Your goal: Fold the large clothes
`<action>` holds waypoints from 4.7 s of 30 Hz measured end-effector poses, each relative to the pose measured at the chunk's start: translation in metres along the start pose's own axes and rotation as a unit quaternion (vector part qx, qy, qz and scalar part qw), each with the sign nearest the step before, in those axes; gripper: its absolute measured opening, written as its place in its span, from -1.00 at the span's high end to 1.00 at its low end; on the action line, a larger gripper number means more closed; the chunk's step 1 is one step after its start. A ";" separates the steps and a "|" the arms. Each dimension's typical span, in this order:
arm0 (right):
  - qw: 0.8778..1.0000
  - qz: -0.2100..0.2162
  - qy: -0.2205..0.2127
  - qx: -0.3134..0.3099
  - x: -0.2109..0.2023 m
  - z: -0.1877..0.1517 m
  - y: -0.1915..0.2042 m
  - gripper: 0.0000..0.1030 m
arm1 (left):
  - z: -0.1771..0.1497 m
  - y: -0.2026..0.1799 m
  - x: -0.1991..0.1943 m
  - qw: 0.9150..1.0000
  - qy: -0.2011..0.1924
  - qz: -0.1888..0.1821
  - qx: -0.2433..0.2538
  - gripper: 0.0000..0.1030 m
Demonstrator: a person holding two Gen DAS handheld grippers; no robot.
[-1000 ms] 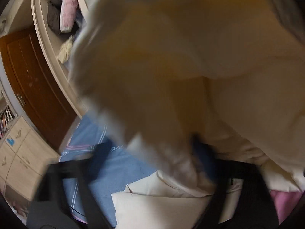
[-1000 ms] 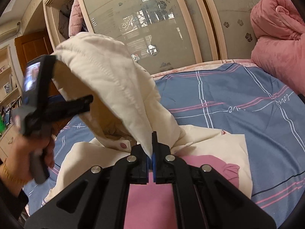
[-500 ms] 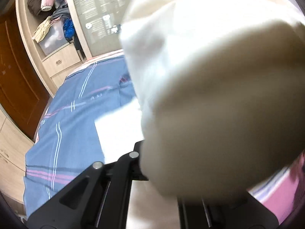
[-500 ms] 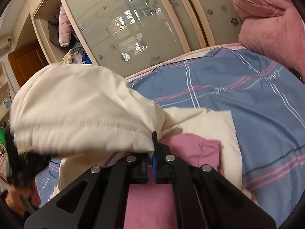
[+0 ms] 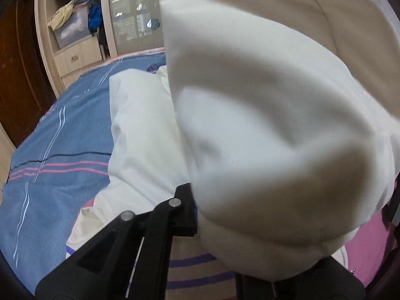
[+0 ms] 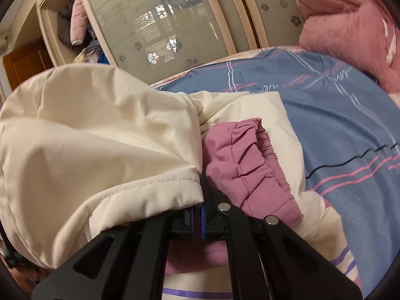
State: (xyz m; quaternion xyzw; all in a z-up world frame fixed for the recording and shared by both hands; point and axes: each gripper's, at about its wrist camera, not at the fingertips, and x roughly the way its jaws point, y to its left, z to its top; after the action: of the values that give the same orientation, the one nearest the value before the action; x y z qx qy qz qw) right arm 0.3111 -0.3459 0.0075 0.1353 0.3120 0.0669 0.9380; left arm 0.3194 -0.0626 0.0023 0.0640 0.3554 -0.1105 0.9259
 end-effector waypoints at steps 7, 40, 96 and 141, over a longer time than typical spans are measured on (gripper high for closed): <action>0.992 0.005 0.037 -0.118 -0.026 -0.002 0.011 -0.51 | -0.012 -0.012 0.004 1.000 -0.021 0.014 0.017 0.83; 0.981 -0.054 0.099 -0.160 0.077 -0.038 0.076 -0.97 | 0.035 0.068 -0.049 0.976 -0.137 -0.112 -0.127 -0.96; 0.990 -0.075 0.023 -0.118 0.161 0.038 0.047 -0.97 | 0.063 -0.013 0.127 0.996 0.003 0.026 -0.081 -0.96; 0.975 0.037 -0.185 -0.121 -0.330 -0.204 0.021 -0.97 | -0.231 -0.012 -0.276 0.985 -0.164 0.021 -0.040 -0.96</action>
State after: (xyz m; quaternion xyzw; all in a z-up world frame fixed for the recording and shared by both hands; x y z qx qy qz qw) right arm -0.0755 -0.3517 0.0441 0.0425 0.1172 0.1121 0.9858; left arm -0.0317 0.0153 0.0166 0.0152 0.2010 -0.0852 0.9758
